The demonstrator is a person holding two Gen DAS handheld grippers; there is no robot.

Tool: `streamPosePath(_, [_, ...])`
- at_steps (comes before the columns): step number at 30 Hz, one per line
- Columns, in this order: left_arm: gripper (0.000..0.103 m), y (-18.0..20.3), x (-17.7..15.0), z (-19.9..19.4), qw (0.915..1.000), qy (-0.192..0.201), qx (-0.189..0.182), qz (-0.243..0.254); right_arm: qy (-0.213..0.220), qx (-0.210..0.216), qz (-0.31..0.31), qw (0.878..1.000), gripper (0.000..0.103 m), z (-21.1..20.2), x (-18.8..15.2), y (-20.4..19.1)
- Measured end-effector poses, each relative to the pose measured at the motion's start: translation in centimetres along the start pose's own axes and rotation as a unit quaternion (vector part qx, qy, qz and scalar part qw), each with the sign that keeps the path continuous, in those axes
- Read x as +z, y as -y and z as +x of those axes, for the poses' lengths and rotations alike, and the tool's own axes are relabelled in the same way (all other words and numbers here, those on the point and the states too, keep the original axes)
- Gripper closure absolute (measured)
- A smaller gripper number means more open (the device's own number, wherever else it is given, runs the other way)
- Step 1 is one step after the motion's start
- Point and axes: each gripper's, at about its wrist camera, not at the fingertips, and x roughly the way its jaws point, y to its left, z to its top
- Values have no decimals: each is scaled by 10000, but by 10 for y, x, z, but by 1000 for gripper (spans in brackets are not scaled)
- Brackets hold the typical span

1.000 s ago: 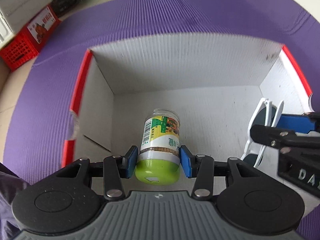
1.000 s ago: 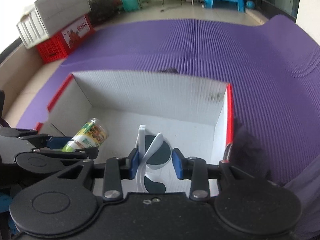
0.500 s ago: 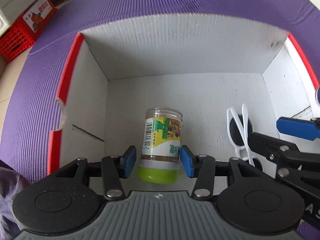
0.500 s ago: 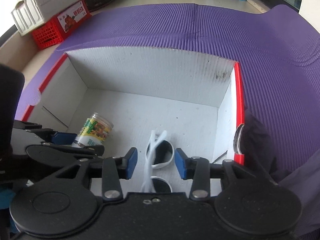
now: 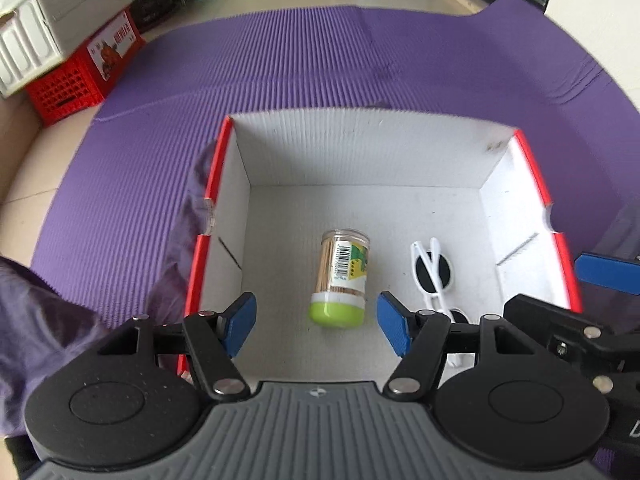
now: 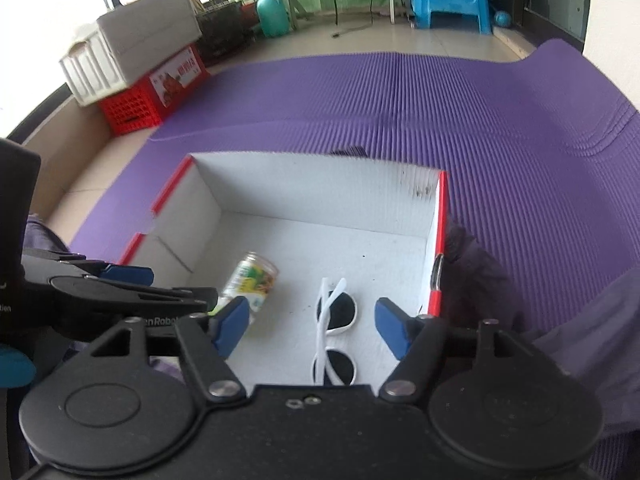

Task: Organize rigid objects
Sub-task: 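Raise both tools out of the box back toward the remaining items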

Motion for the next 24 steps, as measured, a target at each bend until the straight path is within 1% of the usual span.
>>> streamPosePath(2, [37, 2, -5, -17, 9999, 99, 23, 13, 70, 55, -26, 10000, 28, -15, -4, -3])
streamPosePath(4, [37, 4, -9, -31, 9998, 187, 9, 10, 137, 79, -76, 9998, 24, -29, -8, -7])
streamPosePath(9, [37, 6, -26, -70, 9992, 405, -30, -4, 308, 138, -177, 9993, 17, -62, -21, -16])
streamPosePath(17, [37, 10, -62, -114, 9980, 614, -113, -76, 654, 252, -316, 9970, 12, -110, -43, -25])
streamPosePath(22, [36, 16, -84, -138, 9967, 806, -111, -32, 736, 389, -396, 9957, 11, -130, -60, -30])
streamPosePath(24, [32, 16, -91, -146, 9962, 864, -128, -61, 789, 406, -402, 9952, 11, -137, -66, -31])
